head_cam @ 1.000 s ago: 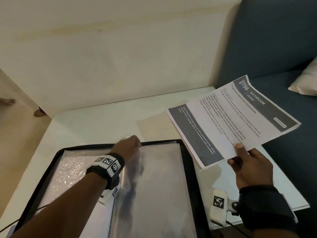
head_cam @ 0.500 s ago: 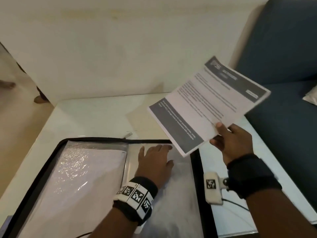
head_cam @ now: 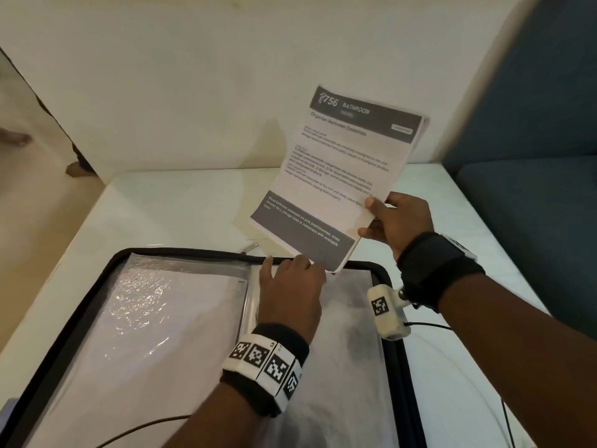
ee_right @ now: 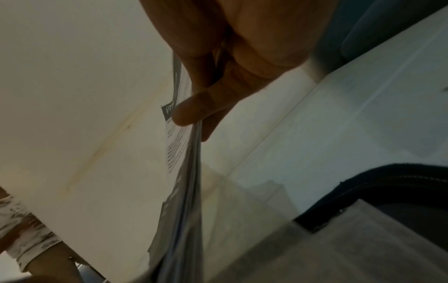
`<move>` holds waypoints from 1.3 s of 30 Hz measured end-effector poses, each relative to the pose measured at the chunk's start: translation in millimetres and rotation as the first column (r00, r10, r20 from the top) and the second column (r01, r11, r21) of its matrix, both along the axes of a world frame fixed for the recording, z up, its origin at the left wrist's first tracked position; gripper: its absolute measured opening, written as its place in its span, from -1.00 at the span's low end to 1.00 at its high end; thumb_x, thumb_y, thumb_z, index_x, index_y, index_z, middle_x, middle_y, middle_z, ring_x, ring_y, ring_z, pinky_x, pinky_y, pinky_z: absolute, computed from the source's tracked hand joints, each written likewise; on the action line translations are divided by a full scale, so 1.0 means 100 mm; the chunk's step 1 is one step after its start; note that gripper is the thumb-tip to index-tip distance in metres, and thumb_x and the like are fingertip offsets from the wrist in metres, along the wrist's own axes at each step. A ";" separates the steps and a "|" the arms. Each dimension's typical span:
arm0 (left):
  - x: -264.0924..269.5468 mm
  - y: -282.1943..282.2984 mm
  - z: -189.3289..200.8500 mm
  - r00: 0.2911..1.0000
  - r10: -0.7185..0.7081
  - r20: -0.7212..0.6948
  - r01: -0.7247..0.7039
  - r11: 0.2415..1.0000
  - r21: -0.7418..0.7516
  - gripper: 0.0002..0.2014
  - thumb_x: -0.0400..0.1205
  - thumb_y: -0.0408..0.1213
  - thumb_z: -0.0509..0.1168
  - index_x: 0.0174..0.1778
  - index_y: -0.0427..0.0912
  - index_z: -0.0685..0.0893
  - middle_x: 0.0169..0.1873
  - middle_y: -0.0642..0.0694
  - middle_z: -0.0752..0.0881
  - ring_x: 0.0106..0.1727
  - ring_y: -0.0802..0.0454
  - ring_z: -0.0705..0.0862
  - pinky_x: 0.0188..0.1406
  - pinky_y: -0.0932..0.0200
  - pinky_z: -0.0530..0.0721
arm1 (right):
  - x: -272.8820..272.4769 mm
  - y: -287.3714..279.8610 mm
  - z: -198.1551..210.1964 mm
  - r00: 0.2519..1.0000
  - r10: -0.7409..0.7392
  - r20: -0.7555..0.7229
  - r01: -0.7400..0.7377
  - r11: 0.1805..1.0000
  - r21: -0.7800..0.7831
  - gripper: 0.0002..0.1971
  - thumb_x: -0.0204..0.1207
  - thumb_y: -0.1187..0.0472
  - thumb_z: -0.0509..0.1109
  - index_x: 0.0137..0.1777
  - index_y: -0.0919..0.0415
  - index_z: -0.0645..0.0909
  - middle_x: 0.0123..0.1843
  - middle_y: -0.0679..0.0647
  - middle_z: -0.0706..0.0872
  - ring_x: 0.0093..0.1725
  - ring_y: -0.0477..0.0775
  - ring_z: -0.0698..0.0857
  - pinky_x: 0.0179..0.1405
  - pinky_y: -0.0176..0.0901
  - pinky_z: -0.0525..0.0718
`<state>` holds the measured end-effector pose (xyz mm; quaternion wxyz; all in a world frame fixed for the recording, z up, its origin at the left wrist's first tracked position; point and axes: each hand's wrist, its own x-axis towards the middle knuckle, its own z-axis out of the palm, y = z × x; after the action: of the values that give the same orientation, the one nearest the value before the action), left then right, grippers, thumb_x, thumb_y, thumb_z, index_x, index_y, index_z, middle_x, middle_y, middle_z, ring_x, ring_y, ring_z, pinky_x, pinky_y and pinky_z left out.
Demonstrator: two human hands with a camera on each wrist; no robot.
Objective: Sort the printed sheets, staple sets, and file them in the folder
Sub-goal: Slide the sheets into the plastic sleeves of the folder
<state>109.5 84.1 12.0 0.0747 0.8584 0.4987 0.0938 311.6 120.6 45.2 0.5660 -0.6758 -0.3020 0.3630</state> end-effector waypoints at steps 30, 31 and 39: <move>-0.39 0.87 0.02 0.952 -0.098 -0.291 0.055 0.987 -0.151 -0.87 0.60 -0.25 0.24 -0.10 0.03 0.68 -0.06 0.02 0.72 0.02 -0.08 0.70 0.26 -0.14 0.55 | 0.24 0.08 -0.05 0.881 0.241 0.407 -0.201 0.970 -0.140 -0.73 0.62 0.14 0.40 0.23 0.26 0.70 -0.01 0.13 0.83 -0.20 0.27 0.81 -0.16 0.19 0.82; -0.43 0.91 0.02 0.952 -0.087 -0.295 0.040 0.986 -0.161 -0.87 0.59 -0.24 0.26 -0.12 0.05 0.71 -0.05 0.01 0.70 0.01 -0.08 0.70 0.20 -0.12 0.61 | 0.25 0.09 -0.06 0.880 0.232 0.414 -0.190 0.972 -0.141 -0.73 0.62 0.13 0.40 0.21 0.26 0.71 -0.02 0.13 0.83 -0.21 0.30 0.80 -0.15 0.21 0.81; -0.65 1.06 -0.08 1.000 -0.026 -0.005 0.023 0.952 -0.306 -0.89 0.51 -0.30 0.39 -0.27 0.03 0.74 -0.11 0.07 0.64 -0.03 0.06 0.64 0.07 0.15 0.62 | 0.28 0.11 -0.19 0.818 0.273 0.507 -0.171 0.956 -0.239 -0.73 0.65 0.07 0.33 0.08 0.30 0.68 -0.06 0.18 0.80 -0.24 0.23 0.77 -0.02 0.20 0.79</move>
<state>44.6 189.9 4.1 0.2058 0.8431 0.4967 0.0106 339.7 131.7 26.5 0.3486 -0.7587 -0.4900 0.2504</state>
